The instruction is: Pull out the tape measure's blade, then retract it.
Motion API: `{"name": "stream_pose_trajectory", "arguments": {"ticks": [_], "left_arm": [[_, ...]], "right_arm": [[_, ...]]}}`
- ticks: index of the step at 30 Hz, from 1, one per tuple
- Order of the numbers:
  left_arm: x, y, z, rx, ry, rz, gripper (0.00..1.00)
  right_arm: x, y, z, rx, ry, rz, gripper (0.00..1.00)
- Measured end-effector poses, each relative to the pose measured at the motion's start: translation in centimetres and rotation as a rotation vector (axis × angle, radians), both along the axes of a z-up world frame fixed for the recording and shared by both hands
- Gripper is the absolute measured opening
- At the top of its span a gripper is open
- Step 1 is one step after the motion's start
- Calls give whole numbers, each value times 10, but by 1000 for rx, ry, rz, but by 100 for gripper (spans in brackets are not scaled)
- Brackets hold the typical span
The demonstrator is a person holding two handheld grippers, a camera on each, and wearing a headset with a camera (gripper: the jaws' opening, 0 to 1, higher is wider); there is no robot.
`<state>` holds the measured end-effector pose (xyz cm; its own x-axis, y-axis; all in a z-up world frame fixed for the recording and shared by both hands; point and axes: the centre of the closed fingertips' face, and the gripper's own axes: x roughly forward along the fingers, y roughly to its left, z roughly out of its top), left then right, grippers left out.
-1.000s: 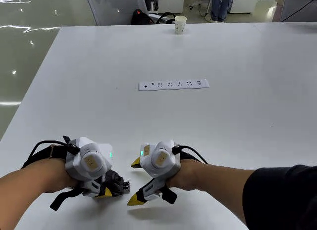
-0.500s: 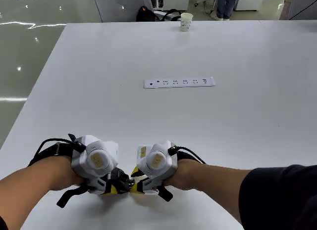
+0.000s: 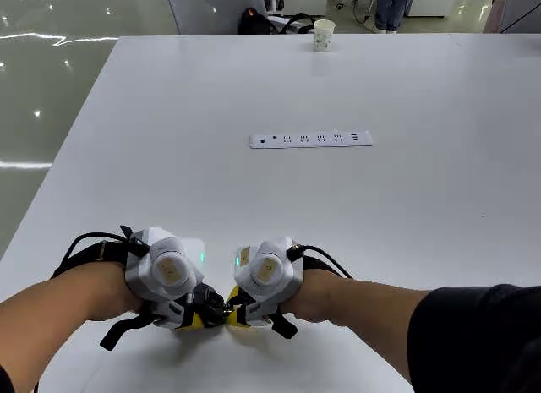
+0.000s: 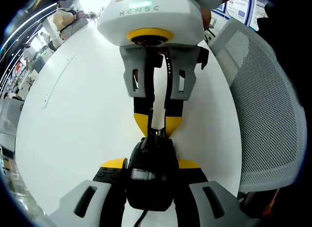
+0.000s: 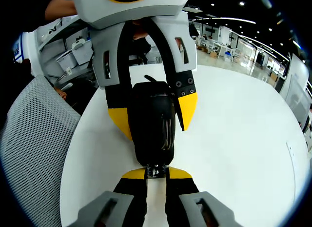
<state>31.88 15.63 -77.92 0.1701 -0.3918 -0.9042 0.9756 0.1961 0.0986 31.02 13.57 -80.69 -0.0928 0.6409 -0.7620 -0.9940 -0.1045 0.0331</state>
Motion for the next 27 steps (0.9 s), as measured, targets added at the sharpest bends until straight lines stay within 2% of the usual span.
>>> {"name": "stream_pose_trajectory", "arguments": {"ticks": [27], "left_arm": [[0, -1, 0, -4, 16, 11, 31]], "right_arm": [[2, -21, 0, -36, 13, -10, 9]]}}
